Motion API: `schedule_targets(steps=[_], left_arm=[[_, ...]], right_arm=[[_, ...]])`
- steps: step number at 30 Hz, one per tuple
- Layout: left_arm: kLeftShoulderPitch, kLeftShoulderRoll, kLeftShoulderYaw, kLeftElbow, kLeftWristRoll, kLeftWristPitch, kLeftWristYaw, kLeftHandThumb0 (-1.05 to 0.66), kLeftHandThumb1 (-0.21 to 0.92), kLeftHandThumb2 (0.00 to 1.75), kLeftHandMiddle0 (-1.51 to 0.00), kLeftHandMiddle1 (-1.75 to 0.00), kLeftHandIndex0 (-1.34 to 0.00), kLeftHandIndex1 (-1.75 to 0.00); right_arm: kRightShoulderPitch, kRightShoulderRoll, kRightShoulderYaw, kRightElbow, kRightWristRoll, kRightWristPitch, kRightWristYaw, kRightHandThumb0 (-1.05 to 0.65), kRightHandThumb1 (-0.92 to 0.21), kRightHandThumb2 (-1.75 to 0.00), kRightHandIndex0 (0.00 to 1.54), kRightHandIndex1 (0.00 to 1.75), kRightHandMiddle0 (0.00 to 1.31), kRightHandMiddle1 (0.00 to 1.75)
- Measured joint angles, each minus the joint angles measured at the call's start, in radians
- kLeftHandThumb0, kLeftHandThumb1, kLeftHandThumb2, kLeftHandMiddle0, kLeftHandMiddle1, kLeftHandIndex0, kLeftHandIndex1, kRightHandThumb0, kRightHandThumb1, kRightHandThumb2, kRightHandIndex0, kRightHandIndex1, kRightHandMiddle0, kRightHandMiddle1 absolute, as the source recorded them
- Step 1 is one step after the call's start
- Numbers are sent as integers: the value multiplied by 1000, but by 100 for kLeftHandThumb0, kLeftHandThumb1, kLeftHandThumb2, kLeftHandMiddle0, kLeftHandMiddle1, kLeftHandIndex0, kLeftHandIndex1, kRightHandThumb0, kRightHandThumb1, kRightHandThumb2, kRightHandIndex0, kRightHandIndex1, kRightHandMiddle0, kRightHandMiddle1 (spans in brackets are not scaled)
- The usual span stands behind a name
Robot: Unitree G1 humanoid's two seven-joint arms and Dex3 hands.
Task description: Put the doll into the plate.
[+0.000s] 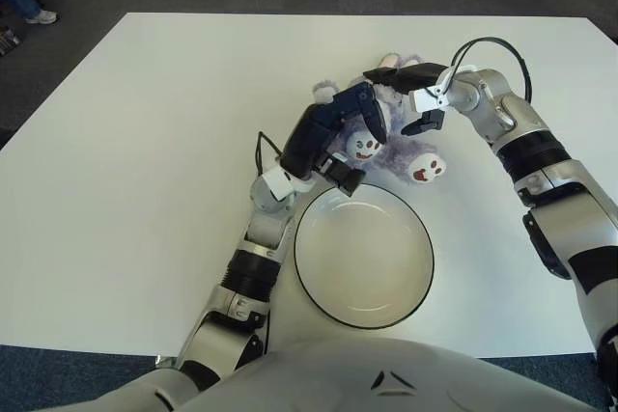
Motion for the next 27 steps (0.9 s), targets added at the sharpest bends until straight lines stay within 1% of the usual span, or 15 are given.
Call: schedule_targets(steps=[3,6,11,13,14,15,16,17,18,19,21,22,23,24,27], left_arm=[[3,3,-23,-15,-84,65,-36,-1,15,151,-62,-175,-62,-173],[3,9,-40,-36,-162,113,-85,-1,17,149,-61,-175,-61,-173],[3,11,-49,-60,-217,143,-127,-1,20,146,-59,-175,-59,-173],[3,11,-49,-66,-234,148,-136,-1,20,145,-58,-175,-58,-173],[3,10,-48,-67,-240,151,-139,-1,21,145,-58,-175,-58,-173],[3,10,-47,-69,-243,154,-142,-1,21,144,-58,-175,-58,-173],[3,10,-46,-69,-244,156,-143,-1,21,144,-58,-175,-58,-173],[3,10,-45,-69,-246,157,-145,-1,21,144,-58,-175,-58,-173],[3,9,-44,-69,-247,158,-146,-1,21,144,-58,-175,-57,-173],[2,8,-43,-69,-249,159,-148,-1,21,144,-58,-175,-57,-173],[2,7,-42,-70,-252,164,-151,-1,21,144,-58,-175,-57,-173],[1,7,-41,-70,-257,169,-153,-1,21,144,-57,-175,-57,-173],[1,6,-40,-72,-265,175,-156,-1,21,144,-57,-175,-57,-173],[0,6,-39,-73,-274,183,-162,-1,22,144,-57,-175,-57,-173],[-1,6,-36,-82,-299,204,-176,-1,21,144,-58,-175,-57,-173]], right_arm=[[0,-4,12,-7,-17,-4,-7,-38,-24,-105,31,124,0,19],[-4,0,31,29,-41,-19,-51,-43,-25,-102,34,130,0,24],[-5,20,54,104,-52,-33,-128,-49,-31,-96,43,141,0,34],[-6,26,55,126,-52,-38,-154,-48,-31,-96,45,145,0,44],[-8,28,56,135,-52,-43,-166,-45,-30,-97,47,147,0,56],[-8,30,55,142,-51,-48,-177,-44,-30,-98,48,147,0,61],[-8,31,55,147,-50,-52,-186,-13,-36,-95,55,146,0,76],[-8,33,52,154,-46,-57,-199,-2,-39,-93,57,146,0,82],[-8,34,50,160,-43,-62,-211,14,-42,-92,61,145,0,94],[-8,36,47,167,-37,-69,-223,24,-44,-91,64,144,0,102],[-8,39,42,177,-30,-77,-242,33,-44,-92,67,144,0,112],[-7,41,39,181,-27,-82,-253,37,-43,-94,68,144,0,126],[-5,43,33,185,-21,-85,-261,39,-42,-96,69,145,0,136],[-2,47,26,189,-9,-86,-273,40,-42,-97,70,145,0,139],[10,56,10,197,9,-86,-300,43,-40,-101,71,146,0,158]])
